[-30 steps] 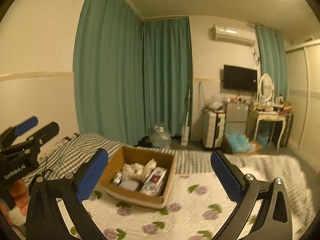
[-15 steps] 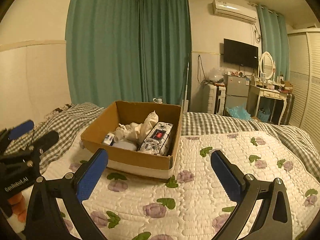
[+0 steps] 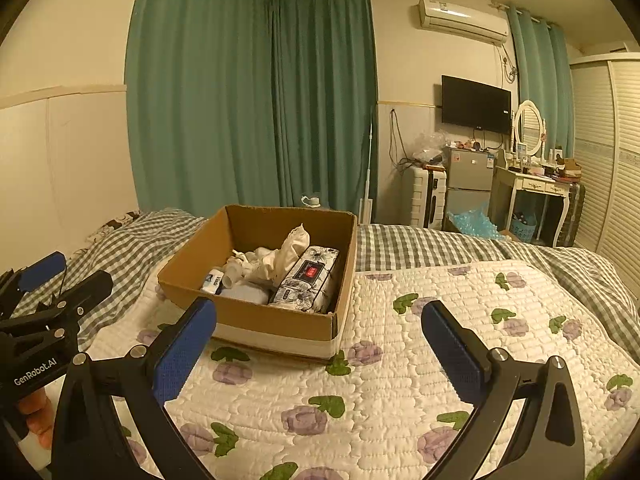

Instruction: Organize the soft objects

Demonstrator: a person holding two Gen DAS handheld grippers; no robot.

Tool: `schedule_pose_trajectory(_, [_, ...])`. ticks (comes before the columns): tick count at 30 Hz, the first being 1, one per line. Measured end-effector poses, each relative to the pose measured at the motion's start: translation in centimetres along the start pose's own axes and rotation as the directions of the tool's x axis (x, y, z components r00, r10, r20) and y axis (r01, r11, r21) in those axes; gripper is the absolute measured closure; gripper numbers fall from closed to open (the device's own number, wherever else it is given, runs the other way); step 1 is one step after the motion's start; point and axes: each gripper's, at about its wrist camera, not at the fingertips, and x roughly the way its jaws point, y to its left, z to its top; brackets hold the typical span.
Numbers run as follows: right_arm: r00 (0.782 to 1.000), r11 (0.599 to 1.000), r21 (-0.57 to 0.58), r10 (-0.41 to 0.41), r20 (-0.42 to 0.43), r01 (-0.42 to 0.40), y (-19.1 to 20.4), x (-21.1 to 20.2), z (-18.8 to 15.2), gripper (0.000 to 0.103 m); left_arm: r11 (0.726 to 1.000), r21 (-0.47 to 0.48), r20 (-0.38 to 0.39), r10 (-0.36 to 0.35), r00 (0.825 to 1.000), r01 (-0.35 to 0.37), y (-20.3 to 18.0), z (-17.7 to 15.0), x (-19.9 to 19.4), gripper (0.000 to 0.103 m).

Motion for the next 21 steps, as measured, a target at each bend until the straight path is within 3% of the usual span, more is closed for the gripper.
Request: schedule_pose_trajectory(21, [1.0,1.0,0.001,-0.006,0.004,0.006,0.27,-0.08,-0.08,0.0,1.0,0.007,0.0,-0.01,1.0,0.01,-0.11,-0.28,0.05,0.017])
